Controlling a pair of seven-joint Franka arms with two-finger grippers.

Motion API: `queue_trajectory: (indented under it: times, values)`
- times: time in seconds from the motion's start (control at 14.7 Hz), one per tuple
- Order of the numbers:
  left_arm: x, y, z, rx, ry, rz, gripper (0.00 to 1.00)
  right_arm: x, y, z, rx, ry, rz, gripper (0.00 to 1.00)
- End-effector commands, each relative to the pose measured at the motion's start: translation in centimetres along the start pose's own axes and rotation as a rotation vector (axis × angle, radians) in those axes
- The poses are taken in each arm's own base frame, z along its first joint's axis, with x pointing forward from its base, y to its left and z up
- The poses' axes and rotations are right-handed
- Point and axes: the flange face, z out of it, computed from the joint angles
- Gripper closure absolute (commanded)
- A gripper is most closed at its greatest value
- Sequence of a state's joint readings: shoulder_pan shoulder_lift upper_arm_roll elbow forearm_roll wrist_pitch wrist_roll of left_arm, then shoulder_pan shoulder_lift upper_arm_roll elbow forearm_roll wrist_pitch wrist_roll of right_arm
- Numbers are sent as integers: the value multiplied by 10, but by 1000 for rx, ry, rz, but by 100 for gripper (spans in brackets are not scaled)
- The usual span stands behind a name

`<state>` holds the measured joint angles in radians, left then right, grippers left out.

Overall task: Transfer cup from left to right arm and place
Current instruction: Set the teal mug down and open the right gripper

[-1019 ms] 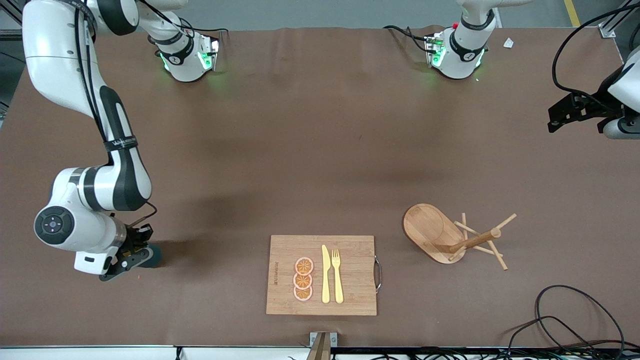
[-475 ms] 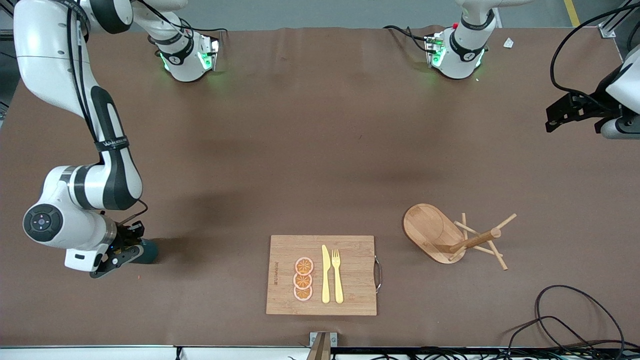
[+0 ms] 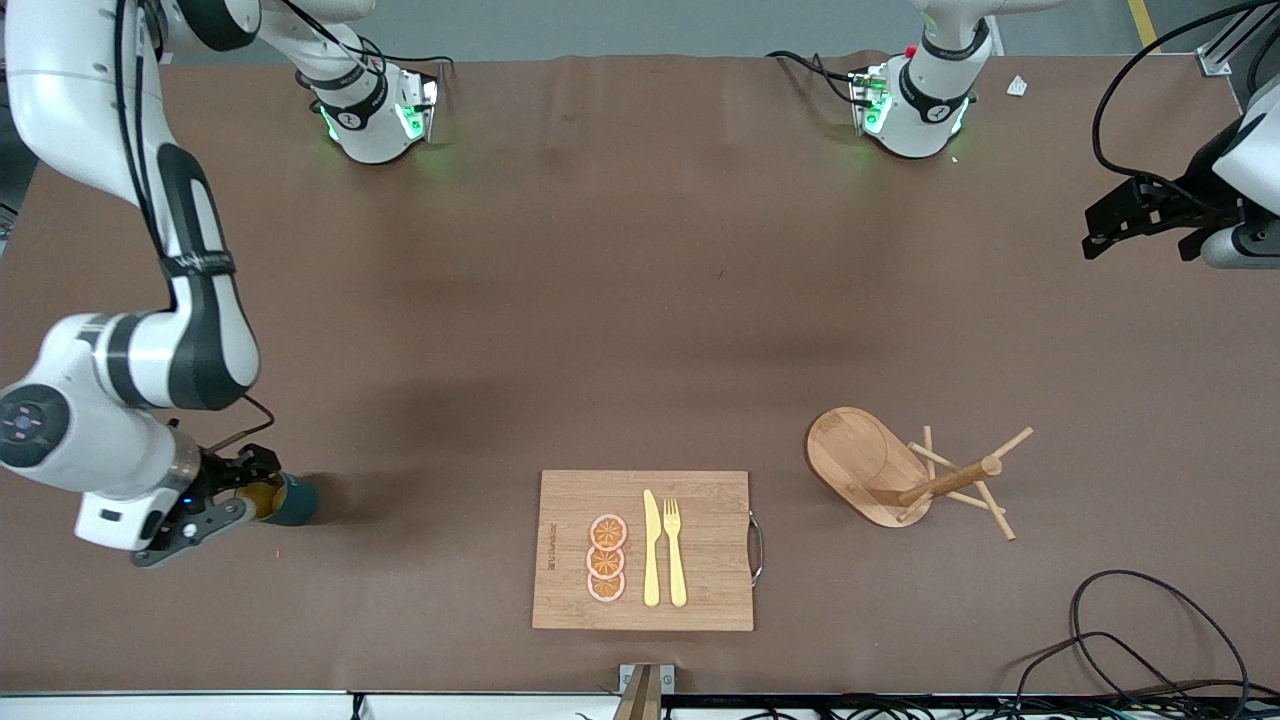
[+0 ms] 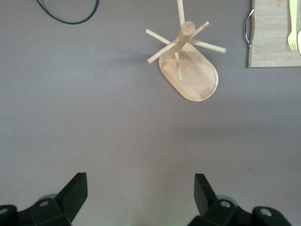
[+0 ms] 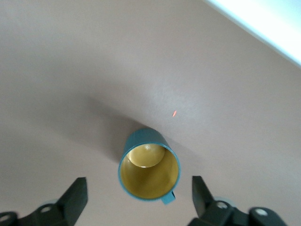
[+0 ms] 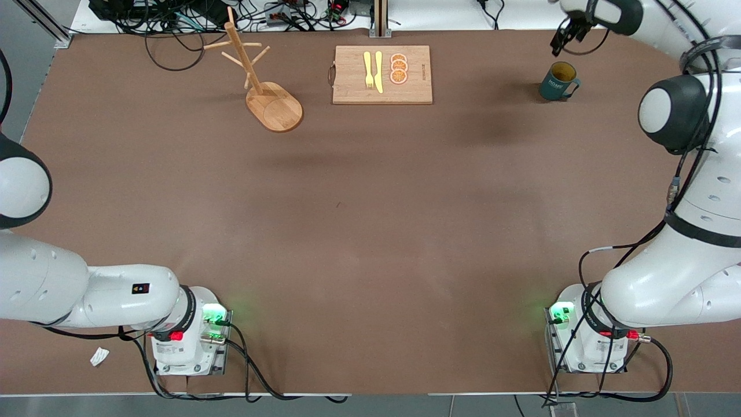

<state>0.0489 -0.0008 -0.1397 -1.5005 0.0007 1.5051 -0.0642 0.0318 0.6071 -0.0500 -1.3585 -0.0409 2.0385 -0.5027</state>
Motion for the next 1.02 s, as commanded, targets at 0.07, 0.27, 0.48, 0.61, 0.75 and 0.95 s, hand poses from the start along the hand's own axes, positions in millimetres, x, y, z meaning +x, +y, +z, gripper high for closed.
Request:
queue_trajectory:
  times: [0.07, 0.27, 0.48, 0.61, 0.75, 0.95]
  values:
    - [-7, 19, 0, -12, -4, -24, 0, -20, -6, -100, 7, 80, 144, 0]
    - [-9, 20, 2, -5, -8, -26, 0, -41, -12, -151, 28, 66, 432, 0]
    - [-11, 21, 3, -1, -23, -23, 0, -59, -26, -219, 25, 144, 607, 0]
    - [-14, 21, 0, 0, -25, -23, 0, -80, -30, -243, 29, 134, 627, 0]
    - [-19, 22, -1, 3, -43, -21, 0, -99, -34, -254, 34, 131, 654, 0]
    - [-27, 20, -8, 6, -44, -26, 0, -111, -27, -254, 38, 108, 687, 0]
